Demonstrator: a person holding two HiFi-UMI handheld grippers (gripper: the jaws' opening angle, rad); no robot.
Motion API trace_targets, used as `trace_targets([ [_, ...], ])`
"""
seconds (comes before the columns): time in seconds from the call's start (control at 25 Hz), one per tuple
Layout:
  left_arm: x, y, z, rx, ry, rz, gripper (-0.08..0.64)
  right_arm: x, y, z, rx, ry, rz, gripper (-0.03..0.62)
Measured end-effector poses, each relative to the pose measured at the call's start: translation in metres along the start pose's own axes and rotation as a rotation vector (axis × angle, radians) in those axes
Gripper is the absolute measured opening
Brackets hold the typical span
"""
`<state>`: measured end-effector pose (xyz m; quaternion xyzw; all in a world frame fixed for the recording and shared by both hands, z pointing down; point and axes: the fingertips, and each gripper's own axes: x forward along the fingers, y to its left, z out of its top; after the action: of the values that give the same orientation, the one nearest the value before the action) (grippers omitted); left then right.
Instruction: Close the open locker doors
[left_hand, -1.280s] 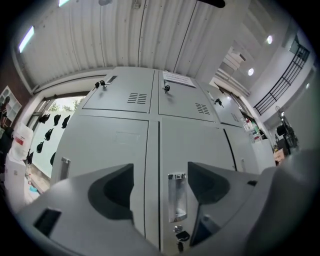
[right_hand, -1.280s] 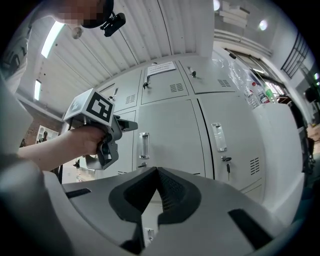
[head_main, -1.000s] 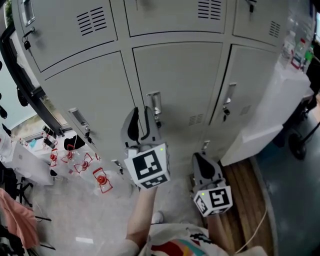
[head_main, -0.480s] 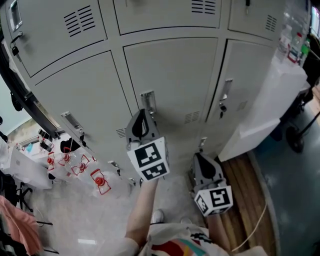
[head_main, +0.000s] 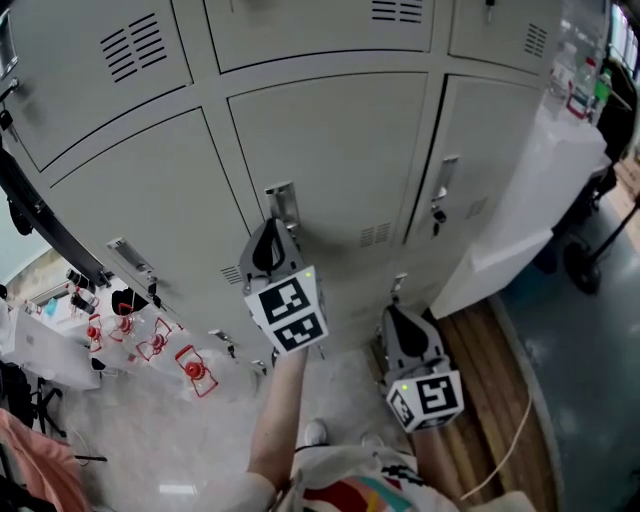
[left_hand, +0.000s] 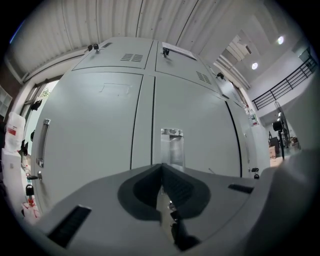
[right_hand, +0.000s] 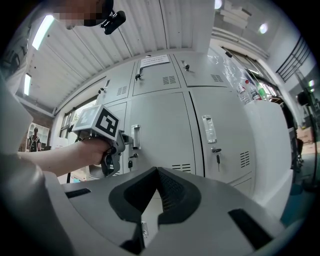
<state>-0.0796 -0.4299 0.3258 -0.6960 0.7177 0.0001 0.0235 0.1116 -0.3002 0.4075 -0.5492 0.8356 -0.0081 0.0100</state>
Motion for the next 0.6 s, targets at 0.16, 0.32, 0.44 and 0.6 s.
trace_targets([
  [0.16, 0.007, 0.006, -0.004, 0.000, 0.013, 0.002, 0.006, 0.001, -0.002, 0.000, 0.002, 0.009, -0.007, 0.005],
  [0.32, 0.007, 0.005, -0.004, 0.006, 0.010, -0.001, 0.006, 0.002, -0.002, 0.002, -0.004, 0.008, -0.003, 0.005],
  [0.44, -0.002, 0.001, 0.000, 0.014, -0.019, -0.030, 0.006, 0.003, 0.001, 0.004, -0.007, 0.007, 0.004, 0.005],
  [0.6, -0.030, -0.007, -0.008, 0.061, -0.055, -0.088, 0.007, 0.003, 0.006, 0.001, -0.032, 0.008, 0.021, 0.005],
])
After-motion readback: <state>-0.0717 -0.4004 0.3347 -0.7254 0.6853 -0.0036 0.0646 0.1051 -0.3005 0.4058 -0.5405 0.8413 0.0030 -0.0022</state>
